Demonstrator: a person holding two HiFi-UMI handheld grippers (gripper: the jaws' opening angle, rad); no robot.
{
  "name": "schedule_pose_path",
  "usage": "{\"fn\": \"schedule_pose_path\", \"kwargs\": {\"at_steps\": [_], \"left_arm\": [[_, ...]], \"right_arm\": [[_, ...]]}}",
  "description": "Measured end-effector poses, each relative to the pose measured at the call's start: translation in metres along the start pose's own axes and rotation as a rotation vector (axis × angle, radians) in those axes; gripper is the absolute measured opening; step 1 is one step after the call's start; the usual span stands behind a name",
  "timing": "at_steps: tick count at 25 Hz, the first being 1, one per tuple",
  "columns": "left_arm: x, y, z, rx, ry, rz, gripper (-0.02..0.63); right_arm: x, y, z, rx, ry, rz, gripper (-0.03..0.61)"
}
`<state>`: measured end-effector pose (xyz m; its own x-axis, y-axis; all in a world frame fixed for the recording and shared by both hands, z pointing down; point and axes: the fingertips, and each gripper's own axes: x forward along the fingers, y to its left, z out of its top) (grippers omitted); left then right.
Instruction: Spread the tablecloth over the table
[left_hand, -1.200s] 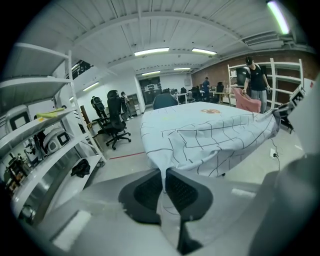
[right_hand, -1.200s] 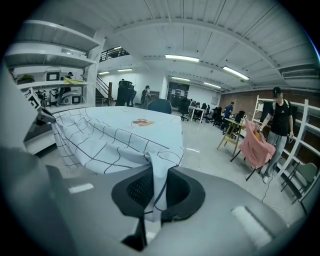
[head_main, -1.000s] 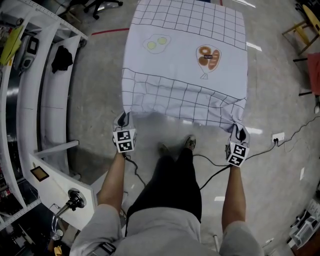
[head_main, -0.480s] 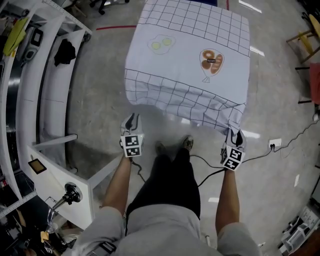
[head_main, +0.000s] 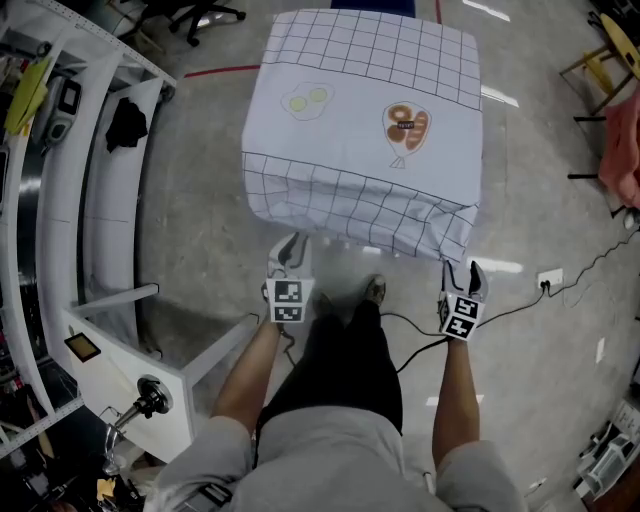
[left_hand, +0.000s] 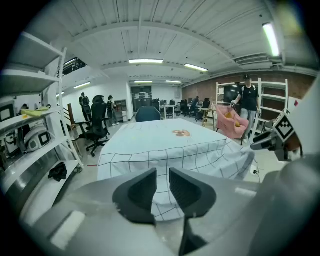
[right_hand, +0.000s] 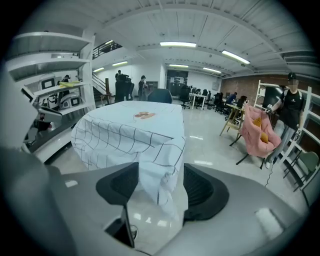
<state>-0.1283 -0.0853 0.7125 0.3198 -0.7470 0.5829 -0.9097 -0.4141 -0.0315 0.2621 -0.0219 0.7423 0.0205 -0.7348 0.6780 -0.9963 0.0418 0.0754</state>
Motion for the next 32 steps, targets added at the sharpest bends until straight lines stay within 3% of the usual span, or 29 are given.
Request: {"fn": "schedule_pose_path", "kwargs": {"at_steps": [3, 8, 16, 19, 26, 32], "left_arm": [[-0.001, -0.020, 0.016, 0.011, -0.023, -0.027, 0.087], [-0.004, -0.045, 0.053, 0.007, -0.073, -0.061, 0.087], [-0.010, -0.056, 0.109, -0.009, -0.143, -0.037, 0.082], [-0.015, -0.057, 0.140, -0.018, -0.176, -0.008, 0.021], [-0.041, -0.062, 0.212, -0.031, -0.286, 0.024, 0.021], [-0.060, -0.056, 0.243, -0.049, -0.330, 0.018, 0.021]], "right_arm": [[-0.008, -0.002, 0.010, 0.030, -0.033, -0.013, 0.274], [-0.017, 0.014, 0.054, 0.003, -0.128, -0.008, 0.176], [-0.050, 0.064, 0.168, -0.042, -0.367, 0.084, 0.010], [-0.064, 0.082, 0.211, -0.069, -0.437, 0.137, 0.008], [-0.093, 0.116, 0.282, -0.118, -0.548, 0.227, 0.006], [-0.126, 0.141, 0.317, -0.134, -0.614, 0.250, 0.006]]}}
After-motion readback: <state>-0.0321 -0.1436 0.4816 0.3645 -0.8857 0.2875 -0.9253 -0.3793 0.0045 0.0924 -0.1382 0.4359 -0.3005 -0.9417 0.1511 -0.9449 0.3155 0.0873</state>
